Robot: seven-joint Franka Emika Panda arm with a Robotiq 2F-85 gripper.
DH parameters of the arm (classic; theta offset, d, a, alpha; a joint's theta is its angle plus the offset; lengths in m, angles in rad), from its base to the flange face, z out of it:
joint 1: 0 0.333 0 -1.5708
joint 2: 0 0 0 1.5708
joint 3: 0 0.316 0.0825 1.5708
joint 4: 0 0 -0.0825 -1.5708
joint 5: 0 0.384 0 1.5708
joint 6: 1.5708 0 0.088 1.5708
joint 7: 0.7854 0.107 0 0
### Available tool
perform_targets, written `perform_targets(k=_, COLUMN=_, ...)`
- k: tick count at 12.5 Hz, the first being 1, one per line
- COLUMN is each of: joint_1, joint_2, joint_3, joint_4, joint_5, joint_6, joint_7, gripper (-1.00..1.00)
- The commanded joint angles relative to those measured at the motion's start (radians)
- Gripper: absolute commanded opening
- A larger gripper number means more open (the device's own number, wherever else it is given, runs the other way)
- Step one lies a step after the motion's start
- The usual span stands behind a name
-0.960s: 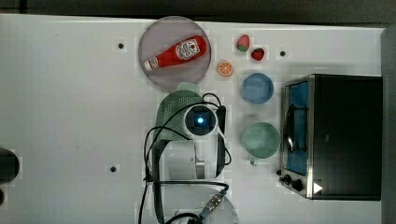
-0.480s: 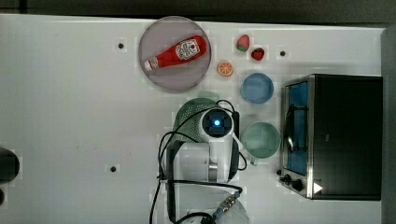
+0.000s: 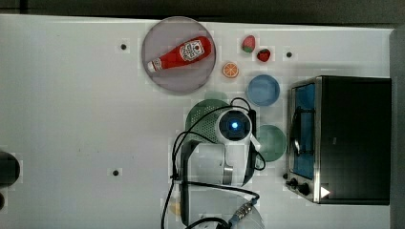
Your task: Drag strainer left to right.
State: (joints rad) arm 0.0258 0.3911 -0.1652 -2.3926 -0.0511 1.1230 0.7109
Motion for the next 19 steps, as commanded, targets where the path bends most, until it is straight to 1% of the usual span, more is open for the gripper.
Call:
perform_targets(k=1, joint_1=-0.013, joint_2=-0.025, joint_3=-0.001, joint_4=0.004, joint_5=0.002, joint_6=0.021, joint_7=-0.081, gripper=1.00)
perform_targets(k=2, joint_1=-0.013, joint_2=-0.043, joint_3=0.017, joint_4=0.003, joint_5=0.002, joint_6=-0.002, joint_7=-0.114, gripper=1.00)
perform_targets(k=4, joint_1=-0.013, joint_2=-0.125, joint_3=0.059, joint_4=0.007, joint_5=0.003, joint_6=-0.043, joint_7=-0.215, gripper=1.00)
perform_targets(k=5, joint_1=-0.013, joint_2=-0.180, joint_3=0.070, joint_4=0.015, joint_5=0.004, joint_6=-0.092, joint_7=-0.291, gripper=1.00)
perform_targets(k=7, joint_1=-0.013, joint_2=-0.291, joint_3=0.075, joint_4=0.059, joint_5=0.005, joint_6=-0.253, joint_7=-0.447, gripper=1.00)
perform_targets(k=10, joint_1=-0.013, joint_2=-0.440, joint_3=0.076, joint_4=0.181, joint_5=0.007, joint_6=-0.525, joint_7=-0.620, gripper=1.00)
perform_targets(k=13, joint_1=-0.013, joint_2=-0.539, joint_3=0.073, joint_4=0.334, joint_5=0.007, joint_6=-0.788, joint_7=-0.703, gripper=1.00)
perform_targets(k=17, joint_1=-0.012, joint_2=-0.571, joint_3=0.081, joint_4=0.513, joint_5=0.021, joint_6=-1.065, joint_7=-0.709, gripper=1.00)
perform_targets(k=19, joint_1=-0.012, joint_2=-0.573, joint_3=0.080, joint_4=0.558, joint_5=0.023, joint_6=-1.092, joint_7=-0.717, gripper=1.00)
